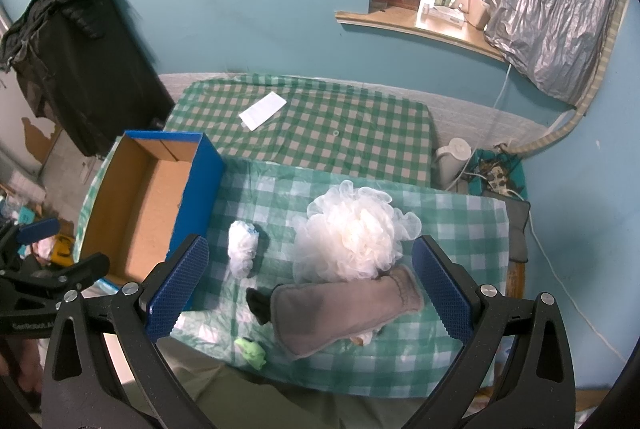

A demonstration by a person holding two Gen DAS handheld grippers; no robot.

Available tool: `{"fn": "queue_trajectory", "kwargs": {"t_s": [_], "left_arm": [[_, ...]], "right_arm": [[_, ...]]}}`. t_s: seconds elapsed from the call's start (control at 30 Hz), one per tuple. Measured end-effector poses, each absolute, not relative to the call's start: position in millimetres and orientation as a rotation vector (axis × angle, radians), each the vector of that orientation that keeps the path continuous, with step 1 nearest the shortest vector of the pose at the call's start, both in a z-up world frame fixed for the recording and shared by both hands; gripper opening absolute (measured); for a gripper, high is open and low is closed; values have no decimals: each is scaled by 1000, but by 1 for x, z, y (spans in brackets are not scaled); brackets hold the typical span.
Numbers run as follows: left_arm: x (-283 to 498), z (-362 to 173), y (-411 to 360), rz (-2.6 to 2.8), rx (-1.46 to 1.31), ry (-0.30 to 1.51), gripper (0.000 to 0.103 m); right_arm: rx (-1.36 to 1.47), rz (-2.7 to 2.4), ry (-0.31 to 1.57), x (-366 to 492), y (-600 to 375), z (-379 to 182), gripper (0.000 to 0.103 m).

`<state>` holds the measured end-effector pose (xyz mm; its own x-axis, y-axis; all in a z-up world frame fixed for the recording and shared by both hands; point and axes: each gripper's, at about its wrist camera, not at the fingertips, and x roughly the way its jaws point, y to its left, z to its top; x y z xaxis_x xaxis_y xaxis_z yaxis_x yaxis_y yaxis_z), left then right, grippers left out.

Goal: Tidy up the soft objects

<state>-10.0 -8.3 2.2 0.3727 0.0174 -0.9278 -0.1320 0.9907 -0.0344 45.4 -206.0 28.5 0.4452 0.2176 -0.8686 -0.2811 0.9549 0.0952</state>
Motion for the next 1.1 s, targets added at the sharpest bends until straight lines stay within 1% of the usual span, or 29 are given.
{"fn": "queue_trajectory", "kwargs": {"t_s": [1.07, 1.1], "left_arm": [[-3, -4, -20, 77, -96, 1213, 102], [-2, -5, -20, 74, -97, 1216, 102]], "right_arm": [[-66, 304, 1075, 51, -203, 28, 101], [-66, 301, 1077, 46, -208, 19, 101]]}}
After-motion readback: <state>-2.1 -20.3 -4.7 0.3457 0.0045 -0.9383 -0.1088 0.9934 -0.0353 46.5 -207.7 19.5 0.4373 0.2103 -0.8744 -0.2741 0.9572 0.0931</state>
